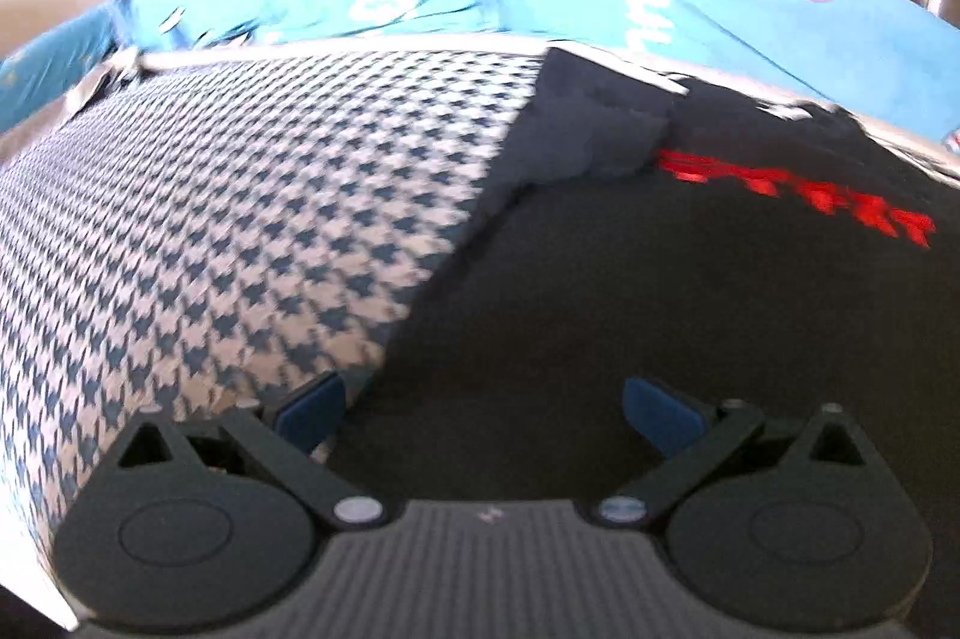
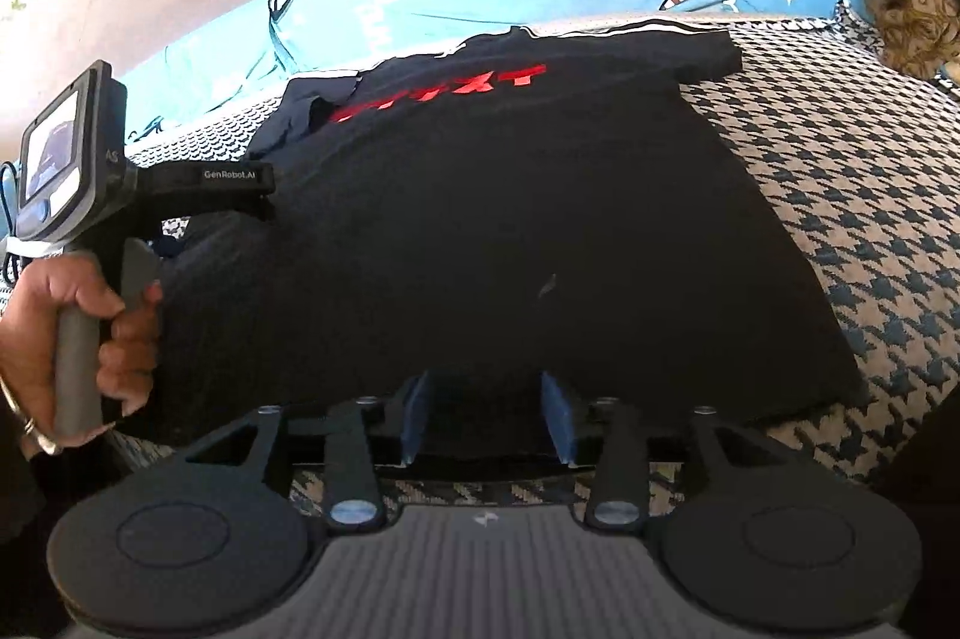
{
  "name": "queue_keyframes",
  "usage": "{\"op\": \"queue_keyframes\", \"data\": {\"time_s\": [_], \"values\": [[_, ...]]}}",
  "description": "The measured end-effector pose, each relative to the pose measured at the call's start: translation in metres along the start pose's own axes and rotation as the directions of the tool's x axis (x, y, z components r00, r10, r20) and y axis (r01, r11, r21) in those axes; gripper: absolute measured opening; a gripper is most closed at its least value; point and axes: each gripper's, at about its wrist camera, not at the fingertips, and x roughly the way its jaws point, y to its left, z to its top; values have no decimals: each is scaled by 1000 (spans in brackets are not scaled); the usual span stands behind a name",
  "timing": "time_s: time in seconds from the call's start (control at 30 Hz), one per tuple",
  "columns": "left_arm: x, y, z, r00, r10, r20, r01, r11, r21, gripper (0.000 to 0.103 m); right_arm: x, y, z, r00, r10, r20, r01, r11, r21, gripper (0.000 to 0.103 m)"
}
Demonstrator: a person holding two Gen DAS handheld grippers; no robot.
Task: Fold clothes
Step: 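Move the open left gripper down to the shirt's folded-sleeve edge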
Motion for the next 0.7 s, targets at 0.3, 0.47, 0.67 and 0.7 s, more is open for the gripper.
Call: {"op": "queue_keyframes", "data": {"time_s": [0.3, 0.47, 0.67, 0.7], "values": [[5, 3, 3, 999, 52, 5, -52, 998, -30, 103, 2, 0, 0, 1000, 15, -2, -15, 1000, -6, 50], [5, 7, 6, 997, 81, -5, -81, 996, -41, 103, 2, 0, -1, 1000, 27, 0, -27, 1000, -3, 54], [9, 16, 15, 994, 102, -37, -104, 993, -55, 103, 2, -1, 1, 999, 36, -4, -36, 999, 16, 56], [10, 16, 16, 994, 103, -42, -105, 993, -54, 103, 2, -3, 2, 999, 41, -5, -41, 999, 24, 57]]}}
